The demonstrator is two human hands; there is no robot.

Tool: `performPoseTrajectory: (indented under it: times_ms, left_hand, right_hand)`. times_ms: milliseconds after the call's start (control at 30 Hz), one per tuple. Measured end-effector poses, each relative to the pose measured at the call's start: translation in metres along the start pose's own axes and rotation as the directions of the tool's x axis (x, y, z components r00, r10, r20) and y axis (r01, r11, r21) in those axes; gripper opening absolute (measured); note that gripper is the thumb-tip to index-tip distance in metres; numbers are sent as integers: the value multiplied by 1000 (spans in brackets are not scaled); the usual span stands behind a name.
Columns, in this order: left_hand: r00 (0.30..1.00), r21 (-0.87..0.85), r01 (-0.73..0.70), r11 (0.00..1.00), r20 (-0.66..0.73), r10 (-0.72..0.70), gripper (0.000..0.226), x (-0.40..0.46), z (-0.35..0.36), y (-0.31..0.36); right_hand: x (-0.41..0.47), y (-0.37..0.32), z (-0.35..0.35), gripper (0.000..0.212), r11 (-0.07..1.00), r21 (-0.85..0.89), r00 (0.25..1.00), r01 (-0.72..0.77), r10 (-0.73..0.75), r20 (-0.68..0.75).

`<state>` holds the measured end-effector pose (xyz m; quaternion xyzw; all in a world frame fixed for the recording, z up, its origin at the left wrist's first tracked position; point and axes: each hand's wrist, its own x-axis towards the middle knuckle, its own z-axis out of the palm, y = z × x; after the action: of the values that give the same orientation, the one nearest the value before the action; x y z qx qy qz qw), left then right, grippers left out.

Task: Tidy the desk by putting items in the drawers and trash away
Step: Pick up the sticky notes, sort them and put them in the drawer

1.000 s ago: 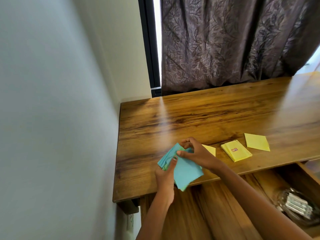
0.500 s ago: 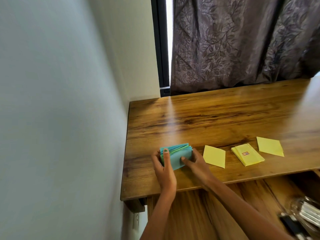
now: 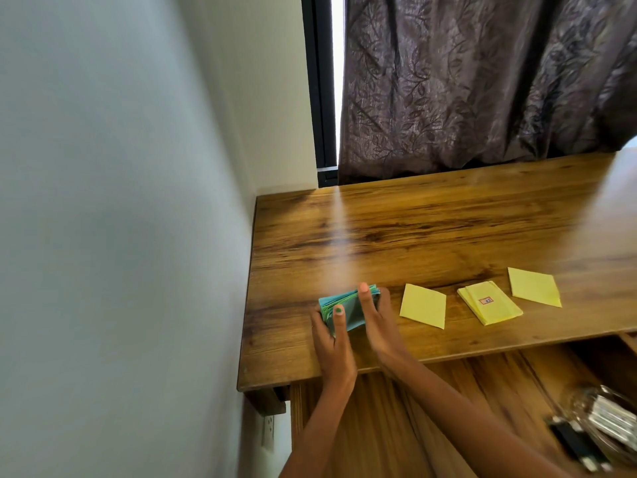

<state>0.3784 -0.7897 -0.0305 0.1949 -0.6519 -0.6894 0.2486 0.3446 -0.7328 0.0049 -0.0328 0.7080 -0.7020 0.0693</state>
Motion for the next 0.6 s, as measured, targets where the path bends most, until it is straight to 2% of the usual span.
performPoseTrajectory:
  times_ms: [33,67,167,200,300,400,500,600]
  left_hand:
    - [1000,23,11,1000,4,-11,63,0,-1,-2]
    - [1000,28,17,999,11,-18,63,0,-2,-2]
    - [998,0,46,999,53,-46,33,2,-3,3]
    - [997,-21,51,998,61,-50,30,2,-4,4]
    - [992,-55,85,995,99,-79,54,-1,-7,2]
    - [986,-46,94,995,145,-86,68,-1,-11,0]
    - [982,11,106,994,158,-107,50,2,-12,-2]
    - [973,91,100,991,198,-116,27,1,-12,-6]
  right_hand:
    - [0,1,0,28,1000,-12,1000,10,-10,15]
    - [1,2,-2,28,1000,-24,999,15,-14,34]
    - [2,-1,-12,27,998,-62,991,0,9,137]
    - [1,-1,-16,25,998,-64,984,-14,25,174]
    - [0,-1,-29,19,997,-62,966,-36,51,253]
    - [-5,-2,-36,35,999,-27,950,-47,53,308]
    - [-8,-5,-41,30,998,23,938,-58,47,344]
    - [-6,3,-40,25,988,-150,965,-42,79,249]
